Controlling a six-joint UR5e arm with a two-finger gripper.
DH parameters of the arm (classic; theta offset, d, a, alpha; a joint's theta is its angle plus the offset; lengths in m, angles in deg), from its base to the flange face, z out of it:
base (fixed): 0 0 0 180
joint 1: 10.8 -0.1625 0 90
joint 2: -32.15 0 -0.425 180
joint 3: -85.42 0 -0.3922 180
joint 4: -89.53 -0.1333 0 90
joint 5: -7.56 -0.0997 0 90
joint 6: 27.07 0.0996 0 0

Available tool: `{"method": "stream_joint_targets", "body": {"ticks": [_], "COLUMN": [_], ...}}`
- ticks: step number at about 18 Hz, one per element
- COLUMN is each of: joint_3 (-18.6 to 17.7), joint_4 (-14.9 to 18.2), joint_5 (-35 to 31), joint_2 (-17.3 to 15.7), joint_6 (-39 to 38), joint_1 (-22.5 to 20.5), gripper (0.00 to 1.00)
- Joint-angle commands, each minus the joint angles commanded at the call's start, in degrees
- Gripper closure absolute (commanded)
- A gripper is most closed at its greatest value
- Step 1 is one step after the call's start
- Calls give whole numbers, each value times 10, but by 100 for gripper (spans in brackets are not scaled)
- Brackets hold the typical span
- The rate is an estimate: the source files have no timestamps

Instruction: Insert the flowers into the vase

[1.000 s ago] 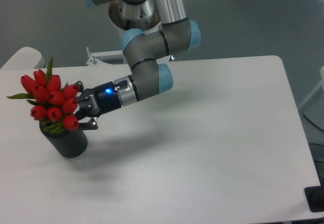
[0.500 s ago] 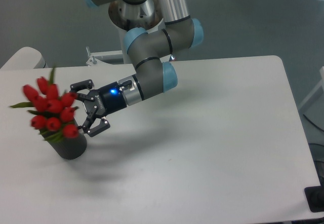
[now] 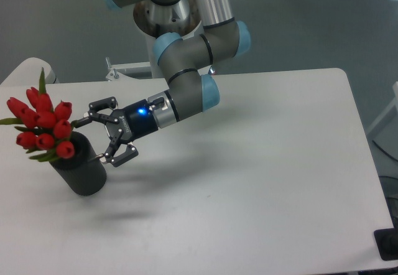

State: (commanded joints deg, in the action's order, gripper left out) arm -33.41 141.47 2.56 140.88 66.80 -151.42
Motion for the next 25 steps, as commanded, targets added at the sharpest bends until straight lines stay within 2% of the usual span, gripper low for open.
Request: {"method": "stream_joint_targets", "body": {"ticks": [3,7,11,14,17,20,25], "joint_3": [1,10,64,105,140,176,238], "joint_4": [0,1,2,4,3,5,6], "joint_5": [-40,-41,-42,-88,-134,-153,-282], "joint_2": [-10,-18,-14,-2,28,51,81], "joint_6": [-4,-13,-67,-97,-101,-113,-133], "joint_1": [-29,-57,-77,-92,-115,-128,-138], "gripper": [0,0,0,0,0,0,0]}}
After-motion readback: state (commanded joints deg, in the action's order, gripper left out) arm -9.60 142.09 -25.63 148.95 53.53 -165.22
